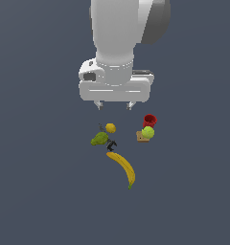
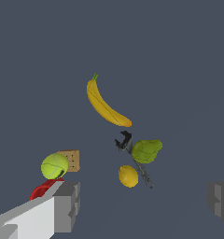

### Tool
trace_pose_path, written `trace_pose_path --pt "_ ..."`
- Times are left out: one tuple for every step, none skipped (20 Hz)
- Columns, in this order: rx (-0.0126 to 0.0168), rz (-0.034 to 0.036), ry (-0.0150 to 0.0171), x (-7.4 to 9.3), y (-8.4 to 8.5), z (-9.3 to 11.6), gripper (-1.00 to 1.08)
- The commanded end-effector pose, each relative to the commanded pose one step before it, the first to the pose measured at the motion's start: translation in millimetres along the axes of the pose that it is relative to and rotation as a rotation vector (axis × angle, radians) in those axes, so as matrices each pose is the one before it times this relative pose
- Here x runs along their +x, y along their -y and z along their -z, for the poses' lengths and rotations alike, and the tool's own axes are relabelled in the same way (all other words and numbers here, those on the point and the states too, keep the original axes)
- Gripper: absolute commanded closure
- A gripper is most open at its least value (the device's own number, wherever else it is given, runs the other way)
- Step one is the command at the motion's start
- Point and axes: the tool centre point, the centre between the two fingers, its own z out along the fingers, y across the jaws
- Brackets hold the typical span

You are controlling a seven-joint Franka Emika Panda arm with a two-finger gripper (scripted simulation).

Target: Pick up a designated object from a clutter of objects.

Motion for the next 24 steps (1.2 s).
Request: trace_pose_path --pt "0.00000 0.00000 0.00000 0.00 -0.01 0.00 -0.92" --pt "-0.00054 0.00099 -0.00038 -0.01 0.45 0.24 -0.92" --pt "-0.00156 0.00287 -0.00112 -0.01 1.28 0.70 -0.92" --pt "-0.00258 0.00472 -0.00186 -0.02 2.13 1.17 -0.92" --pt "-0.00359 0.00650 -0.00261 -0.02 2.95 1.66 -0.92" --pt "-0.00460 0.00819 -0.00338 -0.02 3.76 2.17 -0.92" --pt "-0.00460 0.00796 -0.00342 0.00 3.74 2.25 -0.92" --pt "-0.00354 0.00589 -0.00266 0.02 2.86 1.81 -0.92" --pt "-0.00250 0.00393 -0.00189 0.02 2.02 1.36 -0.92" --pt "-0.00142 0.00199 -0.00108 0.02 1.15 0.85 -0.92" --pt "0.00000 0.00000 0.00000 0.10 0.06 0.16 -0.92" --pt "0.00035 -0.00087 0.00027 -0.08 -0.35 -0.23 -0.92" --pt "0.00078 -0.00006 0.00059 -0.06 -0.63 -0.83 -0.92" --pt "0.00024 0.00237 0.00016 -0.13 -0.25 -1.10 -0.92" --pt "0.00006 0.00420 0.00002 -0.20 -0.06 -1.50 -0.92" --pt "0.00013 0.00526 0.00006 -0.26 -0.16 -1.96 -0.92" --pt "0.00028 0.00613 0.00016 -0.34 -0.29 -2.43 -0.92" --pt "0.00041 0.00709 0.00024 -0.42 -0.39 -2.88 -0.92" --pt "0.00050 0.00796 0.00030 -0.50 -0.48 -3.29 -0.92" --pt "0.00056 0.00885 0.00032 -0.59 -0.53 -3.65 -0.92" --pt "0.00059 0.00991 0.00033 -0.70 -0.55 -4.03 -0.92" --pt "0.00062 0.01100 0.00034 -0.82 -0.59 -4.43 -0.92" --pt "0.00067 0.01202 0.00036 -0.96 -0.64 -4.83 -0.92" --pt "0.00075 0.01307 0.00039 -1.12 -0.69 -5.25 -0.92"
